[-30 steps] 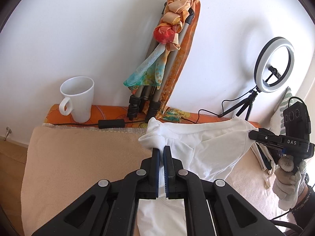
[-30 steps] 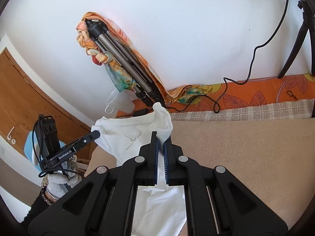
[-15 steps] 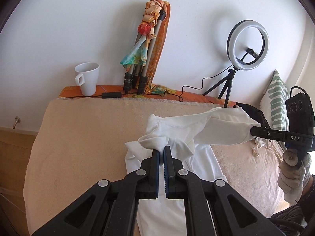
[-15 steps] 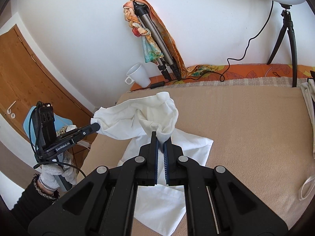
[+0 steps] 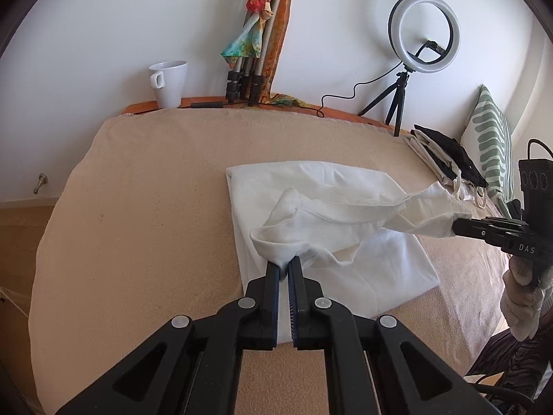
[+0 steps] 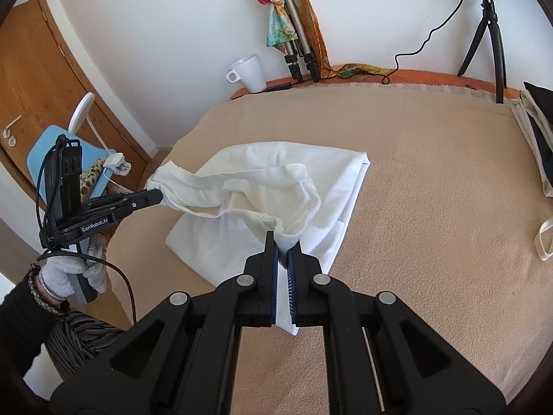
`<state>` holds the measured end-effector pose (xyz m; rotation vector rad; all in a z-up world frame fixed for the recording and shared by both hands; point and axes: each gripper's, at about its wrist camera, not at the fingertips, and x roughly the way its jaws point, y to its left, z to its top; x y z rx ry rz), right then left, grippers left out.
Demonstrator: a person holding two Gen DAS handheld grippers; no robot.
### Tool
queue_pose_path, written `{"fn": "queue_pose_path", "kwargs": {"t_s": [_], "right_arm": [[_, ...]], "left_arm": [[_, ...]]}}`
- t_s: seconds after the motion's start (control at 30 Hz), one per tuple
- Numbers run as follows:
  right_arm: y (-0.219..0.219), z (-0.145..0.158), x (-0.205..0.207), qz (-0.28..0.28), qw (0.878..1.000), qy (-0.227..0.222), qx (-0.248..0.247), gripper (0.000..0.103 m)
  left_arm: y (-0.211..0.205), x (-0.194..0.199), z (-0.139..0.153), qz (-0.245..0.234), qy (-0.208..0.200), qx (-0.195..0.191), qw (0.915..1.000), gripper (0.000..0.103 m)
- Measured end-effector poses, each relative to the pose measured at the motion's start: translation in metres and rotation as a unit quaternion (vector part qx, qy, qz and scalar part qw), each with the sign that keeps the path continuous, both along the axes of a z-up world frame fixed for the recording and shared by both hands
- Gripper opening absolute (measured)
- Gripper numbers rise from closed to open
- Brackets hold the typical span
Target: Fold small clothes
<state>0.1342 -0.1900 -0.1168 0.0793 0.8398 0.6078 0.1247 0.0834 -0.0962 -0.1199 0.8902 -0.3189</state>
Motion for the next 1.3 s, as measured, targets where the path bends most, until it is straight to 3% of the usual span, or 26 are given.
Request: {"fn": "queue_pose_path", "kwargs": {"t_s": [0.2,0.37,0.47,0.53,0.63,0.7,0.83,0.9,1.0,1.17,1.2,1.23,1.3], "right_arm": [[0.013,-0.008,-0.03,0.018,0.994,-0.048,-0.1,0.007],[-0.001,-0.011,-0.045,0.015,0.992,-0.047,-0.12,0.009],[-0.017,-0.009,-0.043,-0.007,0.997,-0.019,-0.076,0.023],[-0.024,-0.01,-0.039,-0.019,0.999,0.011,-0.035,0.032],[-0.034,-0.022,-0.026,-0.034,0.995,0.078,0.048,0.034],[-0.04,-0.029,-0.021,-0.042,0.988,0.112,0.101,0.034],[-0.037,-0.037,-0.023,-0.045,0.983,0.129,0.123,0.034],[-0.034,-0.039,-0.027,-0.051,0.986,0.12,0.102,0.034],[-0.019,-0.036,-0.034,-0.045,0.996,0.068,0.021,0.034],[0.014,-0.03,-0.038,-0.02,0.996,-0.012,-0.082,0.034],[0.022,-0.029,-0.039,-0.012,0.994,-0.026,-0.104,0.027],[0.03,-0.029,-0.041,-0.001,0.991,-0.037,-0.129,0.006],[0.043,-0.024,-0.052,0.005,0.977,-0.091,-0.192,0.004]], "left_arm": [[0.014,-0.023,-0.013,-0.008,0.031,0.004,0.9995,0.002],[0.032,-0.044,-0.007,-0.004,0.043,-0.011,0.999,0.01],[0.047,-0.045,0.0,0.022,0.044,-0.044,0.9978,0.024],[0.057,-0.038,-0.003,0.043,0.061,-0.095,0.9927,0.03],[0.06,-0.026,-0.015,0.059,0.099,-0.151,0.9818,0.033],[0.055,-0.023,-0.02,0.054,0.112,-0.161,0.9792,0.034],[0.051,-0.02,-0.027,0.054,0.129,-0.173,0.9749,0.035],[0.051,-0.019,-0.029,0.055,0.13,-0.171,0.9751,0.035],[0.047,-0.016,-0.031,0.052,0.136,-0.158,0.9767,0.032],[0.04,-0.011,-0.035,0.047,0.137,-0.139,0.9797,0.004],[0.039,-0.01,-0.033,0.045,0.133,-0.131,0.9813,0.003],[0.038,-0.011,-0.032,0.043,0.129,-0.127,0.9825,0.002],[0.04,-0.014,-0.027,0.041,0.122,-0.126,0.9837,0.002]]}}
